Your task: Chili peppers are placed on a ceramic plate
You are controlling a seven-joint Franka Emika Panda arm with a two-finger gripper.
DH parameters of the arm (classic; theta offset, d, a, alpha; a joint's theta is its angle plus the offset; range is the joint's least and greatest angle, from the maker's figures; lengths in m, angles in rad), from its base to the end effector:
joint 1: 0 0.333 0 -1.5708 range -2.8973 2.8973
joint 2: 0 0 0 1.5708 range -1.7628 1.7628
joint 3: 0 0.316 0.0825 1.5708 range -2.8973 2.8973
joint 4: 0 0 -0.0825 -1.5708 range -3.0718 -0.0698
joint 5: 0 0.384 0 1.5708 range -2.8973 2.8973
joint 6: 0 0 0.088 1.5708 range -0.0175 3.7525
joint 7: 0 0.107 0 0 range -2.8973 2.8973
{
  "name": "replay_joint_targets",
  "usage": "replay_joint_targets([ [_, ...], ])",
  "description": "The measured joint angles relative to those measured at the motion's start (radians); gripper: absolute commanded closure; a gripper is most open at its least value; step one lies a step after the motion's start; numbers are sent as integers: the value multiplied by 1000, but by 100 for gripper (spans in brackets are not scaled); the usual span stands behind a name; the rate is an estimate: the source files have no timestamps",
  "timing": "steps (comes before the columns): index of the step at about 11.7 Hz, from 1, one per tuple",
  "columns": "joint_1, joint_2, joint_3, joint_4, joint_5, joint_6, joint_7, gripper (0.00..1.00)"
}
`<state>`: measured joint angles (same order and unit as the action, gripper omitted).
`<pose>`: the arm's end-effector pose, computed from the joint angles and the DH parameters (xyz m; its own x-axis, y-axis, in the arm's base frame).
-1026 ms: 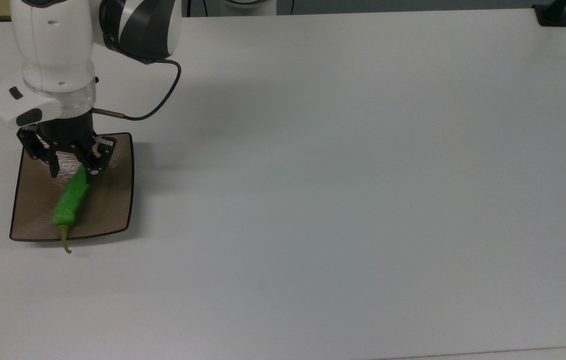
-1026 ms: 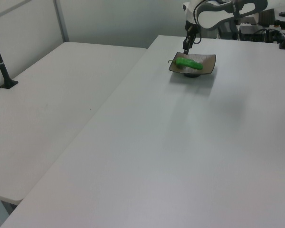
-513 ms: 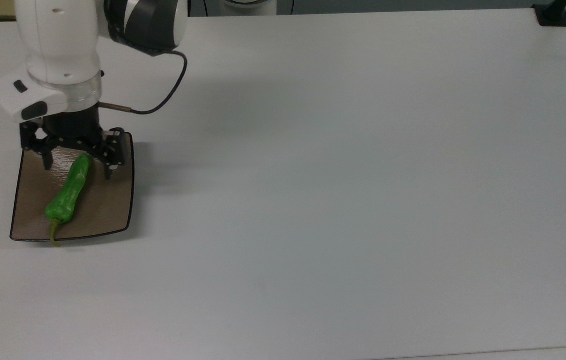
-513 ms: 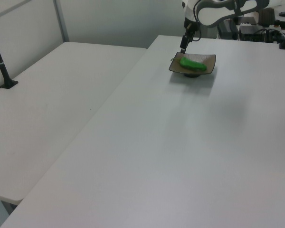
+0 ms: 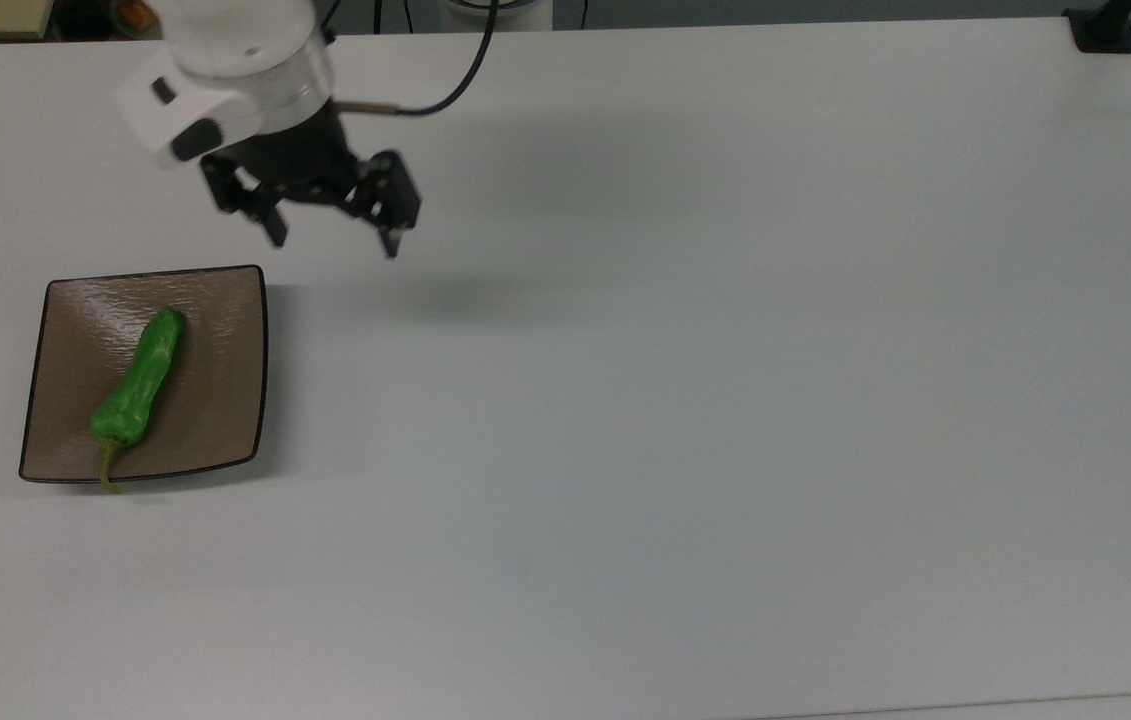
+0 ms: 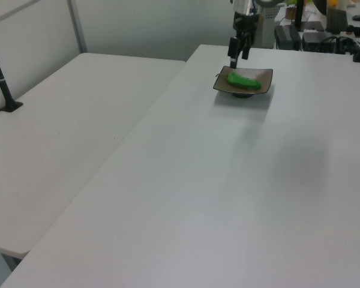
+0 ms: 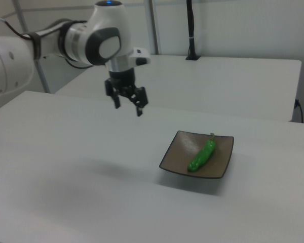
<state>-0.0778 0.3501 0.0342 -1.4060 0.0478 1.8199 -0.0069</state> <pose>0.6725 -0.0289 0.5110 0.9966 -0.0512 0.0639 -0.0475 -0.9972 -0.0582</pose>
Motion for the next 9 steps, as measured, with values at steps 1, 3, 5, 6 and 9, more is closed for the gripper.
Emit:
replay_joint_targets([
  [1, -1, -20, 22, -3, 1, -62, 3, 0],
  [3, 1, -85, 81, -42, 1, -165, 17, 0],
  [5, 2, -149, 101, -105, 1, -168, 17, 0],
  [6, 2, -177, 105, -131, 1, -168, 17, 0],
  [9, 9, -269, 114, -260, -47, -102, 17, 0],
])
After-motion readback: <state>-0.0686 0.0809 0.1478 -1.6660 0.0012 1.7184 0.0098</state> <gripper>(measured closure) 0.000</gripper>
